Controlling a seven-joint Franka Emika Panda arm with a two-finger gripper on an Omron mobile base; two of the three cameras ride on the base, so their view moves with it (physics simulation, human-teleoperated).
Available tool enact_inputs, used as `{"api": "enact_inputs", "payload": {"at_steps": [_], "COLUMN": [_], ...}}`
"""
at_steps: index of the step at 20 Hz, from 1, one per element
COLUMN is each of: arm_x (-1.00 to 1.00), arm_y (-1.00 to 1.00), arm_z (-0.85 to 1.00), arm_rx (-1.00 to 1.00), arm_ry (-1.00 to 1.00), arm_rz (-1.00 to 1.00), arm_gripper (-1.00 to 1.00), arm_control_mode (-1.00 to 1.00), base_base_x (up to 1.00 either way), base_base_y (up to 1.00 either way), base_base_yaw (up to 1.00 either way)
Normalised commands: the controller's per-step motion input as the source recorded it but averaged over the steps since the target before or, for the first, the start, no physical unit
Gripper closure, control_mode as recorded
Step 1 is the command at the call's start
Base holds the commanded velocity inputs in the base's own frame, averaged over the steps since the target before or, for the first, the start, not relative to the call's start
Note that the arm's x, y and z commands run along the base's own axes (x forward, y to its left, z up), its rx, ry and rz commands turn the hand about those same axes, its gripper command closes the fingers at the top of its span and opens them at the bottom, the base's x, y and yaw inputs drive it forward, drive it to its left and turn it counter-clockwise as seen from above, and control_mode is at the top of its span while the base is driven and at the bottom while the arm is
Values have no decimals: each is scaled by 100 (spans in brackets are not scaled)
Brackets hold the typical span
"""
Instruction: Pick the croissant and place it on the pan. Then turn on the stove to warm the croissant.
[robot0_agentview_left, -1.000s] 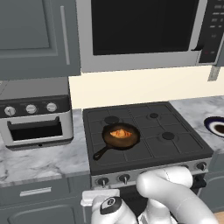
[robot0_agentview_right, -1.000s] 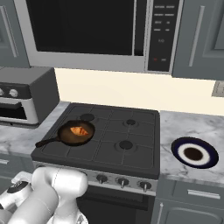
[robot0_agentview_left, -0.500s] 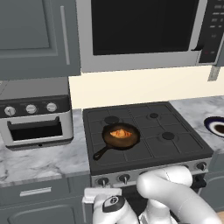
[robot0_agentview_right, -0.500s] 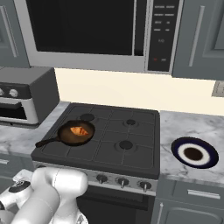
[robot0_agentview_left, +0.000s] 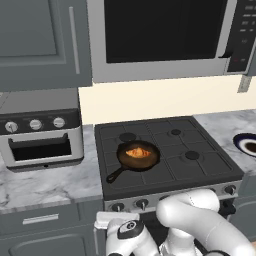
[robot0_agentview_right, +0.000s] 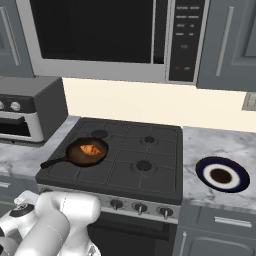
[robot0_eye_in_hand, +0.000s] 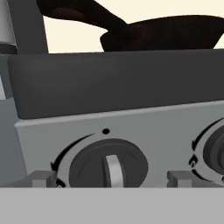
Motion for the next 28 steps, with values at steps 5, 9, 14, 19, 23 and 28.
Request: {"api": "enact_inputs", "payload": {"at_steps": [5, 9, 14, 19, 23, 28], "arm_x": [9, 15, 7, 0, 0, 0], "arm_y": [0, 0, 0, 0, 0, 0], "arm_z": [0, 0, 0, -7, 0, 0], "arm_rx": [1, 0, 0, 0, 0, 0], "arm_ry": [0, 0, 0, 0, 0, 0], "arm_rz": [0, 0, 0, 0, 0, 0], "arm_gripper": [-100, 100, 100, 100, 100, 100], "arm_control_mode": [-100, -100, -100, -100, -100, -100], "base_base_x": [0, 0, 0, 0, 0, 0], "base_base_y": [0, 0, 0, 0, 0, 0], "base_base_yaw": [0, 0, 0, 0, 0, 0]}}
